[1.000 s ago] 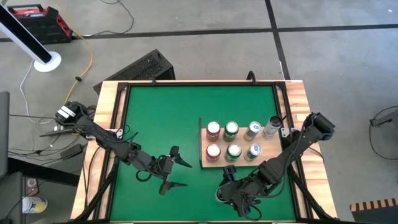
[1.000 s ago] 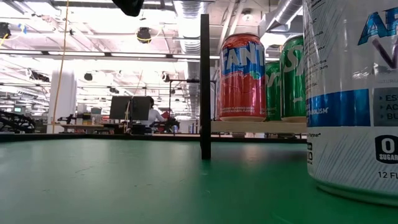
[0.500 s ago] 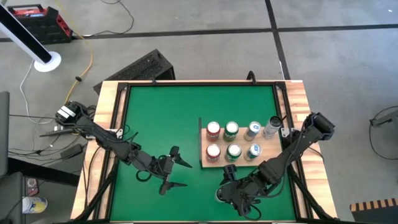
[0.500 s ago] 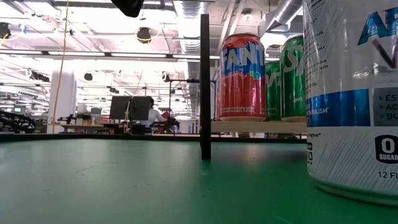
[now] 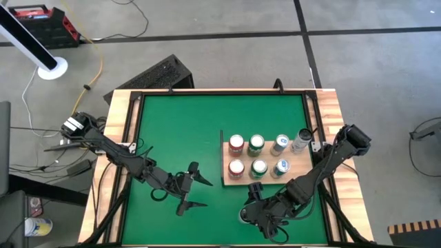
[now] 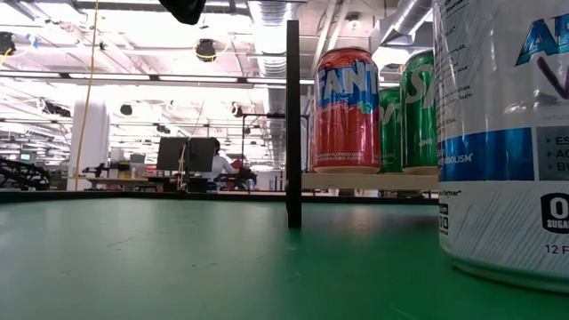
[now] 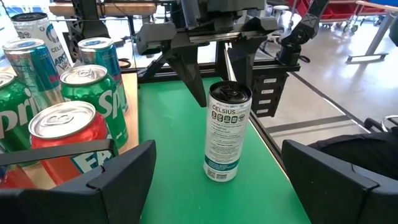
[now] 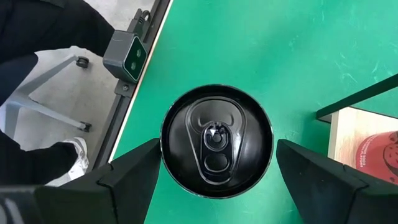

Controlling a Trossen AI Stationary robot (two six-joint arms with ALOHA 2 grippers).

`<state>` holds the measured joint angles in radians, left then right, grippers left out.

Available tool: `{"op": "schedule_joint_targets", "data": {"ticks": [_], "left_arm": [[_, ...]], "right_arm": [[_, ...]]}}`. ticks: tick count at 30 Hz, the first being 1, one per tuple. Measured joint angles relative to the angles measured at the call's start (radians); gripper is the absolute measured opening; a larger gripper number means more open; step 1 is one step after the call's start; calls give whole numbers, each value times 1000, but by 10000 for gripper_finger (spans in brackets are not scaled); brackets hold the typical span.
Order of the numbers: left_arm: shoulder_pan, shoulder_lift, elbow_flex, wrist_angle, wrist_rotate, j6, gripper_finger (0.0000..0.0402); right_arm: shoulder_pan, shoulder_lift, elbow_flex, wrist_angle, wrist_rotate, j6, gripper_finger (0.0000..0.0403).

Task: Place canned beverage on shelf
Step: Put the white soda can on the shelf

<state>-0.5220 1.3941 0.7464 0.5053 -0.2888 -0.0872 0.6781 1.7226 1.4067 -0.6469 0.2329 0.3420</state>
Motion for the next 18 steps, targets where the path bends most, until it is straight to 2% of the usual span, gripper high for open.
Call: {"op": "schedule_joint_targets", "data": {"ticks": [11, 18], "left_arm": [[0, 0, 0, 0, -1, 0, 332], [0, 0, 0, 0, -2, 7, 332]], "right_arm": [[0, 0, 0, 49, 0, -1, 337], [0, 0, 0, 52, -21, 0, 287]]}}
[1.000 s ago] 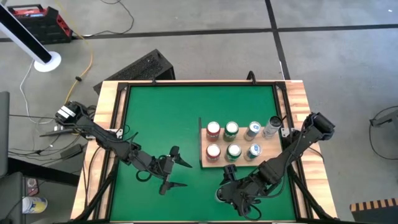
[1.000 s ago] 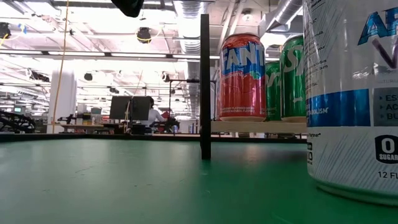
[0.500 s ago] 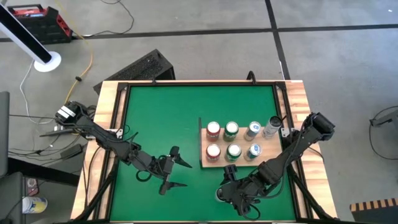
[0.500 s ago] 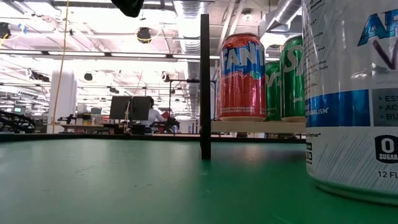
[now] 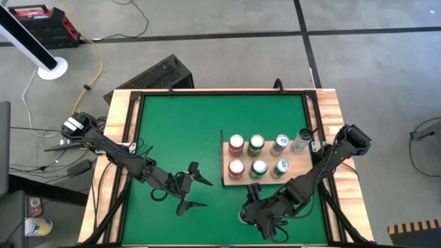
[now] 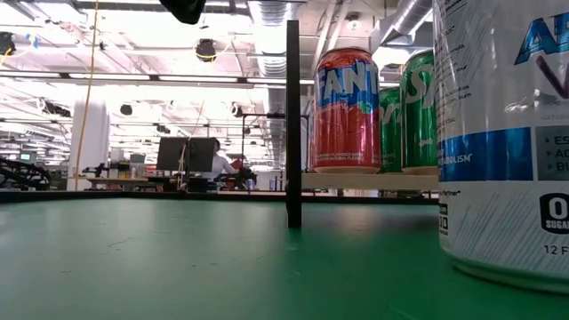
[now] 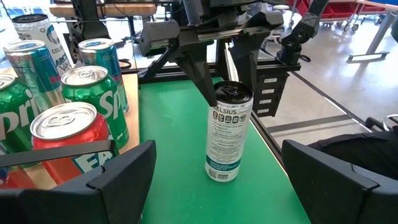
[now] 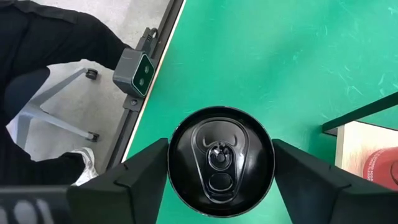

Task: Place canned beverage on shelf
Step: Put the white soda can on the shelf

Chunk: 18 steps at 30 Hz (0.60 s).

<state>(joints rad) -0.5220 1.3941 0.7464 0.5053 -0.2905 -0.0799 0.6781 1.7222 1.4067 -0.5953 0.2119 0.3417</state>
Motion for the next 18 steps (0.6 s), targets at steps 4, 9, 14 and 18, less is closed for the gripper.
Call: {"op": "schedule_joint_targets", "data": {"ticks": [4, 9, 14, 18], "left_arm": [[0, 0, 0, 0, 0, 0, 332], [0, 0, 0, 0, 0, -1, 332], [0, 0, 0, 0, 0, -1, 332], [0, 0, 0, 0, 0, 1, 332]], "right_arm": [[0, -1, 0, -6, -1, 1, 278], [0, -38, -2, -79, -1, 3, 275], [16, -138, -3, -201, 2, 60, 273], [56, -227, -3, -310, 4, 127, 273]]}}
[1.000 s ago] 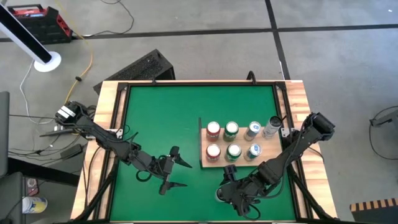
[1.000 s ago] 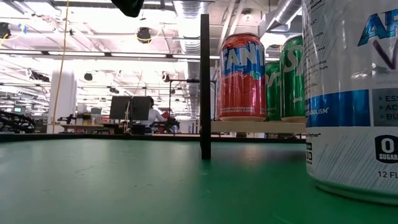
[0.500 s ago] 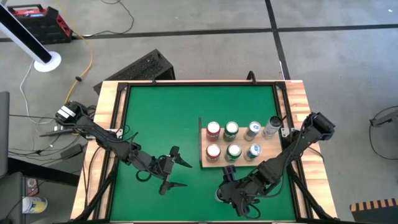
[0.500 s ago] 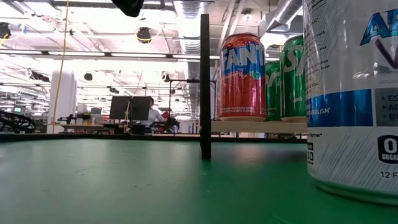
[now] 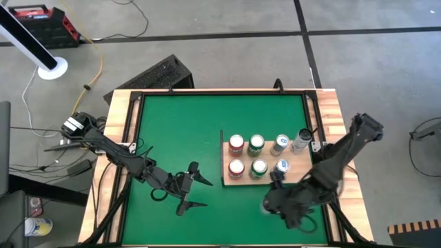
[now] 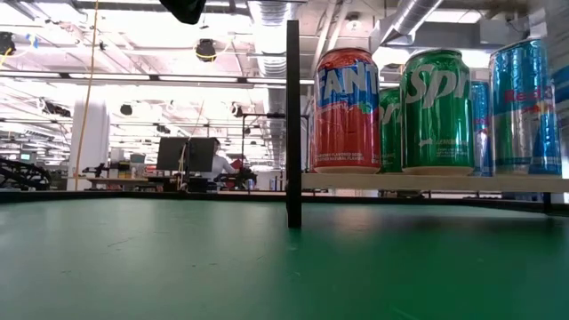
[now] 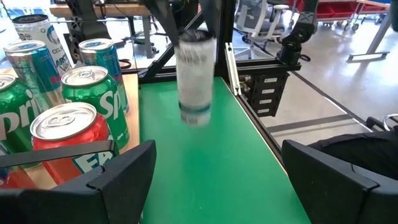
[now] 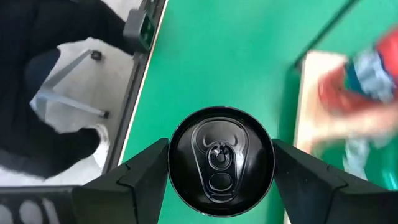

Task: Place canned beverage on shelf
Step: Put the white soda can on the shelf

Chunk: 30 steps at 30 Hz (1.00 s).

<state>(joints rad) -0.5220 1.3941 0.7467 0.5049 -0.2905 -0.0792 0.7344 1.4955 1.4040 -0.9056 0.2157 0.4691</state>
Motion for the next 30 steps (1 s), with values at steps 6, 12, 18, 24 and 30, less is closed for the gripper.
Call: {"op": "schedule_joint_targets", "data": {"ticks": [6, 12, 18, 24, 30], "left_arm": [[0, 0, 0, 1, 0, 7, 332], [0, 0, 0, 11, -1, 6, 332], [0, 0, 0, 58, -1, -4, 332], [0, 0, 0, 92, -1, -14, 332], [0, 0, 9, 97, -6, -24, 332]], "right_arm": [[110, -127, 1, -242, 45, 191, 273], [248, -244, -2, -464, 200, 402, 273], [324, -388, -122, -513, 280, 527, 273], [330, -522, -270, -540, 283, 570, 273], [330, -612, -332, -554, 311, 572, 275]]}}
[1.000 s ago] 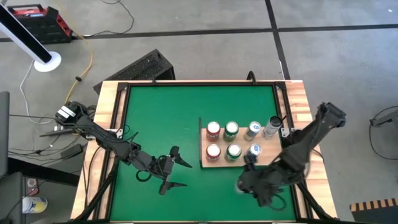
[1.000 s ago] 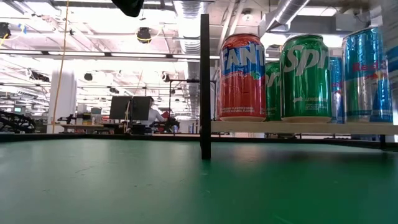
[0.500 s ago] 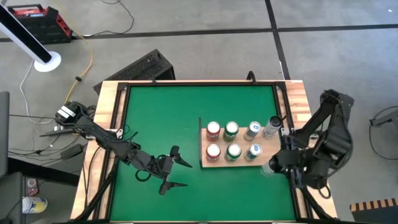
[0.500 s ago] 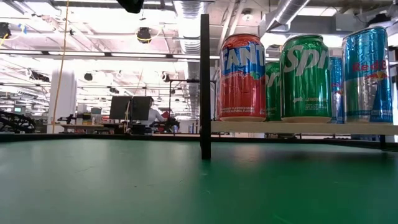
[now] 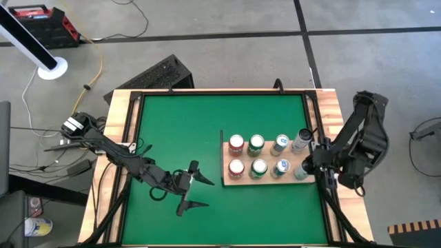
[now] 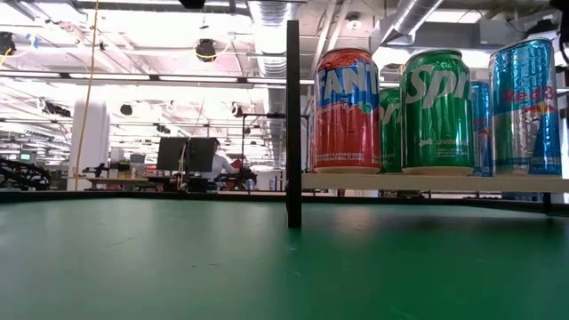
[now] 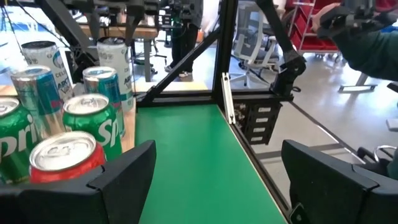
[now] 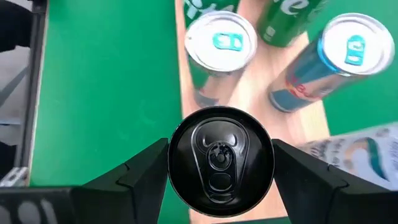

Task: Place canned beverage on shelf
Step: Put the white soda can on the shelf

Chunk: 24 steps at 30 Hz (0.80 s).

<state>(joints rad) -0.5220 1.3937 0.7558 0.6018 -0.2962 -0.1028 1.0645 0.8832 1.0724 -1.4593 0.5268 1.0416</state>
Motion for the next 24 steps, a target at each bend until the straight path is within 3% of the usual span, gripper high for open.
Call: {"op": "schedule_joint_targets", "data": {"ticks": [24], "left_arm": [[0, -1, 25, -5, -3, 30, 332]], "right_arm": [[0, -53, -15, -54, 45, -8, 285]]}}
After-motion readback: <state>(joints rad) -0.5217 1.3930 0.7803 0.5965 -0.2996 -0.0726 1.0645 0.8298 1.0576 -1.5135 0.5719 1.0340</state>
